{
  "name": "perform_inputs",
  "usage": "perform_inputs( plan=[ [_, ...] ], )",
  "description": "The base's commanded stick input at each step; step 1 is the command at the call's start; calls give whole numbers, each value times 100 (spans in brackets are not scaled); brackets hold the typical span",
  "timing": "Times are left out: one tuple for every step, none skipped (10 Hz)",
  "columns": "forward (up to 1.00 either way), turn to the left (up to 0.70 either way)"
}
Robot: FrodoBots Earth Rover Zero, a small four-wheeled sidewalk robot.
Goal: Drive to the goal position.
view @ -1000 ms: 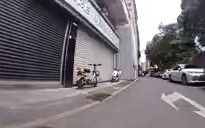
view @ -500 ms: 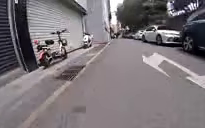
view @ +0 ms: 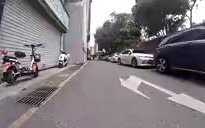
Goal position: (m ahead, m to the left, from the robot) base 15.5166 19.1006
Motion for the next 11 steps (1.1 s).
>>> perform_inputs(
  plan=[
    [70, -4],
    [70, -1],
    [70, 0],
    [70, 0],
    [70, 0],
    [70, 0],
    [70, 0],
    [70, 0],
    [70, 0],
    [70, 0],
    [70, 0]
  ],
)
